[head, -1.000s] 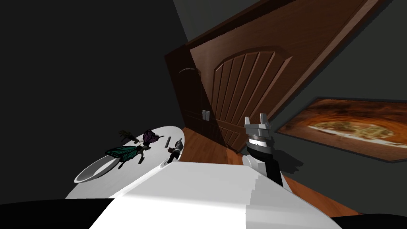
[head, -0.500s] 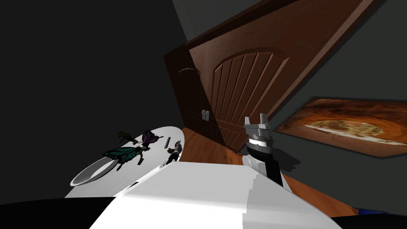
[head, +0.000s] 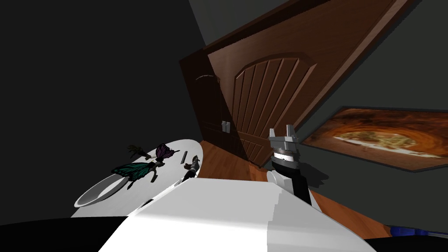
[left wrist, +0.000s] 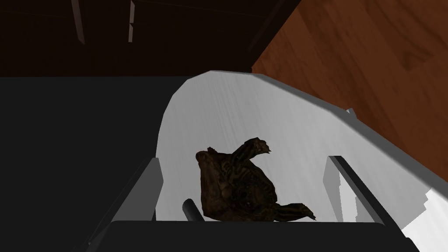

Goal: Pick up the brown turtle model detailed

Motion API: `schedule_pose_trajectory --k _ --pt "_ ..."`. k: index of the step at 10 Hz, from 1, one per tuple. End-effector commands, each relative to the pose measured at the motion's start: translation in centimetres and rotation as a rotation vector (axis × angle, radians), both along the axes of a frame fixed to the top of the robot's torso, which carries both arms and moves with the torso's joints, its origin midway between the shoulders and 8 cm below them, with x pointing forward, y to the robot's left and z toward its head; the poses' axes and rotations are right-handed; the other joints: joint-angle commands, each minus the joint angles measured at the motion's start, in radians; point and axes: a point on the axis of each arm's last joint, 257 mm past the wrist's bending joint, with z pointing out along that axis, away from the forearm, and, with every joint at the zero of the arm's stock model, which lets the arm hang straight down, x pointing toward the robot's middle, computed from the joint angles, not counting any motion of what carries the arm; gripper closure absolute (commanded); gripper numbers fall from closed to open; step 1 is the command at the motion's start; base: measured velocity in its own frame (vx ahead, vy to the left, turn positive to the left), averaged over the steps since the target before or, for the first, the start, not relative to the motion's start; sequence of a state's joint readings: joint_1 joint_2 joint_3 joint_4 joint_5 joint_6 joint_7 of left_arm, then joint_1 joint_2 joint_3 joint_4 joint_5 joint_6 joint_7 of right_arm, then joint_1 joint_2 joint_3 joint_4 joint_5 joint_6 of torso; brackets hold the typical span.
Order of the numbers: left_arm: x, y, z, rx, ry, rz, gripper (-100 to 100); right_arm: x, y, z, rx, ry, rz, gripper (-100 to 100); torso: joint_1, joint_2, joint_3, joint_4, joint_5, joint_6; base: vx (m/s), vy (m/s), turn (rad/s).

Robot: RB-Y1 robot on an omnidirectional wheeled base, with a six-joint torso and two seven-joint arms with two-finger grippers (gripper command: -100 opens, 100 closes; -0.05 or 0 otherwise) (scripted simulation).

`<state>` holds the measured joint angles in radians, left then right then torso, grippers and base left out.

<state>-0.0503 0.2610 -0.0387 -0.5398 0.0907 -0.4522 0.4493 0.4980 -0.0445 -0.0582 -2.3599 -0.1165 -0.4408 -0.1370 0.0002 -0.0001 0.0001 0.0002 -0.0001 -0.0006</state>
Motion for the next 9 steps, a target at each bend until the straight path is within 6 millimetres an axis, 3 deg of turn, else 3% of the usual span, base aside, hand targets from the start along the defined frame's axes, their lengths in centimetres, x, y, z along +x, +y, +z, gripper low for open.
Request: schedule_pose_trajectory --k 1,2,6,7,9 --pt "0.0 0.0 0.0 0.000 0.000 0.000 0 0.0 0.0 0.0 0.000 0.000 0.000 0 0.000 0.000 0.000 0.000 0.000 0.000 0.000 0.000 0.000" --pt "-0.6 0.0 -0.4 0.000 -0.001 0.023 -100 0.0 0.0 0.0 0.000 0.000 0.000 0 0.000 0.000 0.000 0.000 0.000 0.000 0.023 0.033 -0.146" --pt "-1.5 -0.1 -0.8 -0.001 0.000 0.053 -100 0.0 0.0 0.0 0.000 0.000 0.000 0 0.004 -0.004 -0.002 -0.001 0.001 0.000 0.045 0.060 -0.113" --pt "-1.5 -0.1 -0.8 0.000 -0.001 0.053 100 0.0 0.0 0.0 0.000 0.000 0.000 0 0.002 -0.002 -0.001 -0.001 0.000 0.000 0.004 0.006 0.001" --pt "-1.5 -0.1 -0.8 0.001 -0.001 0.052 100 0.0 0.0 0.0 0.000 0.000 0.000 0 0.000 0.000 0.000 0.000 0.000 0.000 0.000 0.000 0.000"
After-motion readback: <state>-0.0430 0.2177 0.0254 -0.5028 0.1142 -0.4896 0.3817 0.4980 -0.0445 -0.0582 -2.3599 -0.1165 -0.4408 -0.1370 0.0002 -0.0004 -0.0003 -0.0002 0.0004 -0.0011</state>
